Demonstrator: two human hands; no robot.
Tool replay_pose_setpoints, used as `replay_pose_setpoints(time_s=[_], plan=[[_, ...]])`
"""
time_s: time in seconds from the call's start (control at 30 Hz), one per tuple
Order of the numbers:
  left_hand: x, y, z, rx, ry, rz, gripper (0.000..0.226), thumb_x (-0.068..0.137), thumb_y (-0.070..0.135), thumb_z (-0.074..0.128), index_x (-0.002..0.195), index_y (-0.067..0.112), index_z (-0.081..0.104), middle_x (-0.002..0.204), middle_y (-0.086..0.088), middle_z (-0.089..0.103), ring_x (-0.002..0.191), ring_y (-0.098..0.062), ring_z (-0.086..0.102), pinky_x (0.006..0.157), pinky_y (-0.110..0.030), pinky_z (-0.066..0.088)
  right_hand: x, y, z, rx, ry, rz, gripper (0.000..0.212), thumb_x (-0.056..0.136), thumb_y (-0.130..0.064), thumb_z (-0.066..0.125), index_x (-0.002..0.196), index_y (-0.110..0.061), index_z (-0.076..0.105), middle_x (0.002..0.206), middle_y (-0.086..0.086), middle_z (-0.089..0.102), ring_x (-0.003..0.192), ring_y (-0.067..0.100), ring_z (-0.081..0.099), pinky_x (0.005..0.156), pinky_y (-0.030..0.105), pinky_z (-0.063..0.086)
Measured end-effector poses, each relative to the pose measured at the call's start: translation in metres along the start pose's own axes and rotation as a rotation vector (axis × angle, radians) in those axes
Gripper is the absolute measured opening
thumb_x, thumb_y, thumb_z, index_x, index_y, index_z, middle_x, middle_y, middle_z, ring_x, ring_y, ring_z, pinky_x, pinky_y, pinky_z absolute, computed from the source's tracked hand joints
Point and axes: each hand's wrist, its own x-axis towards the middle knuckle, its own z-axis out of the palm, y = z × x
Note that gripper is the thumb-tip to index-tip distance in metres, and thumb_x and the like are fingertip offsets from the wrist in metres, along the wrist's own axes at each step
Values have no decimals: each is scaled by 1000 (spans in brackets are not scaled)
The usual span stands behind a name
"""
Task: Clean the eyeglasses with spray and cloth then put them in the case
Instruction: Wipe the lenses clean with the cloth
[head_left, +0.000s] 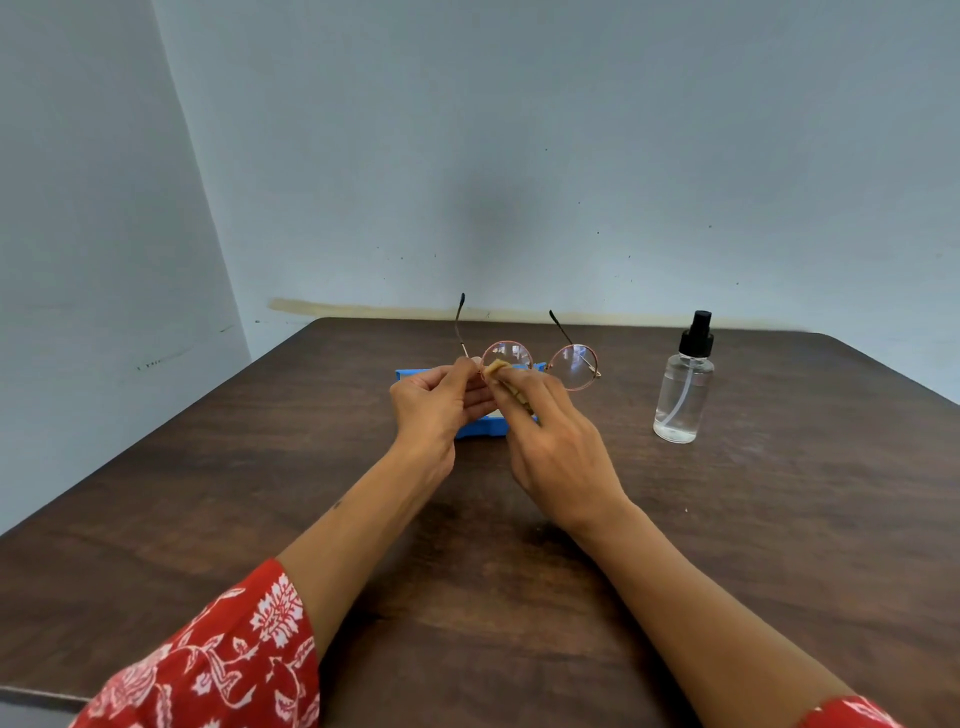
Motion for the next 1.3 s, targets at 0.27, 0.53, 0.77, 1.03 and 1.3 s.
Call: replay_pose_setpoints(time_s=[0.27,0.53,0.77,1.03,1.3], plan=[[-4,-1,3,19,-18,-10,13,85,5,62,74,0,67,59,-6,69,54,-17,68,52,-22,55,2,2,-3,-22,17,56,41,87,0,38,122,6,58,123,19,58,112,27,49,82,31,52],[1,3,-1,9,-24,-6,13,86,7,63,79,-3,66,68,-13,69,65,-25,71,64,-31,60,1,6,-4,-35,28,121,44,86,0,35,125,8,55,123,20,54,113,25,44,78,29,54],[-3,4,0,18,-21,10,12,86,5,62,76,0,67,59,-6,69,55,-16,68,52,-22,55,1,-3,-2,13,2,7,39,91,-1,36,120,5,60,119,17,60,107,25,51,82,29,51],[-4,8,2,12,-48,-12,16,88,9,61,80,-4,65,66,-12,69,59,-20,70,59,-27,59,1,7,-4,-52,41,112,46,86,1,37,129,7,52,131,15,40,119,26,42,81,26,51],[-2,9,0,36,-53,-7,15,87,8,62,76,-1,66,61,-8,70,58,-17,70,57,-25,59,-1,2,-1,-47,-5,20,34,89,-1,44,117,4,63,116,16,62,106,24,52,75,30,55]])
